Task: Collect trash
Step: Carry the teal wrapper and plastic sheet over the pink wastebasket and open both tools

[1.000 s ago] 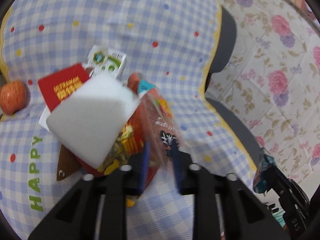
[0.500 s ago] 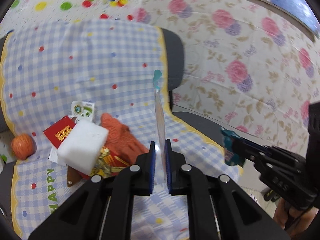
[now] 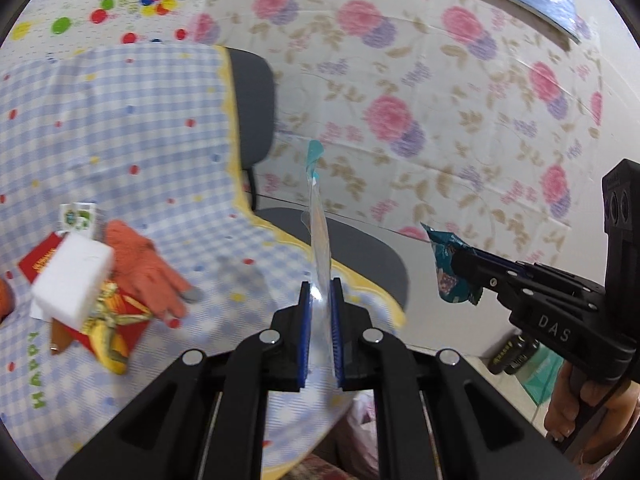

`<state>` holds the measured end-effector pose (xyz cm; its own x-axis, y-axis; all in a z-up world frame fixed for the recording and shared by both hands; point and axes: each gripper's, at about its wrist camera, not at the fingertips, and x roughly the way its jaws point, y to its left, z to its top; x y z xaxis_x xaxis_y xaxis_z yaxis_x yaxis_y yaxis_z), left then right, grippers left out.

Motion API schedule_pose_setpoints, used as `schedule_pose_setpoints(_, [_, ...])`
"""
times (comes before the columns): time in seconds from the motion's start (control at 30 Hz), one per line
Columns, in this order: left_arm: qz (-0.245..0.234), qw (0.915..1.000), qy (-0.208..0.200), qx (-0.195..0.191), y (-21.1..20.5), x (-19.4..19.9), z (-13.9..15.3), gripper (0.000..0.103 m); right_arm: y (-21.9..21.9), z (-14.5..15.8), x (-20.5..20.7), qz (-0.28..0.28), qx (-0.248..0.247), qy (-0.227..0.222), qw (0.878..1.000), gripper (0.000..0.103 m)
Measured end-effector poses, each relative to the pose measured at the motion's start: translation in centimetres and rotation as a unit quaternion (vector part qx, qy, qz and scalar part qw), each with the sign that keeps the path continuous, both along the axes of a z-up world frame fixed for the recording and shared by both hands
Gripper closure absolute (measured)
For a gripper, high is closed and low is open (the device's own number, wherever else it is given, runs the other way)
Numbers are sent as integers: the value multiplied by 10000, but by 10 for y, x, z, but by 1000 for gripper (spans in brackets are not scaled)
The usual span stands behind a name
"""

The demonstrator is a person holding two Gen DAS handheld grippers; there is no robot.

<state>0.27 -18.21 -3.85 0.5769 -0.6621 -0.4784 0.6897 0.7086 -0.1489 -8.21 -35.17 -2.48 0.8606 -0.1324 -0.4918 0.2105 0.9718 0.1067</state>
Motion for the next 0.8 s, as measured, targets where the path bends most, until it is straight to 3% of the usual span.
schedule_pose_setpoints(0.3, [-765, 9970, 51, 53, -47, -35, -19, 96, -38, -19, -52, -771, -81, 311, 9965, 87])
schedule_pose_setpoints(0.57, [-1383, 9898, 298, 191, -87, -57, -49, 96, -68, -55, -84, -1260, 135, 763, 9890, 86])
schedule_pose_setpoints(0.8, [-1550, 9858, 517, 394, -111, -58, -72, 96, -83, -80, -92, -1415, 438, 894, 9849, 85])
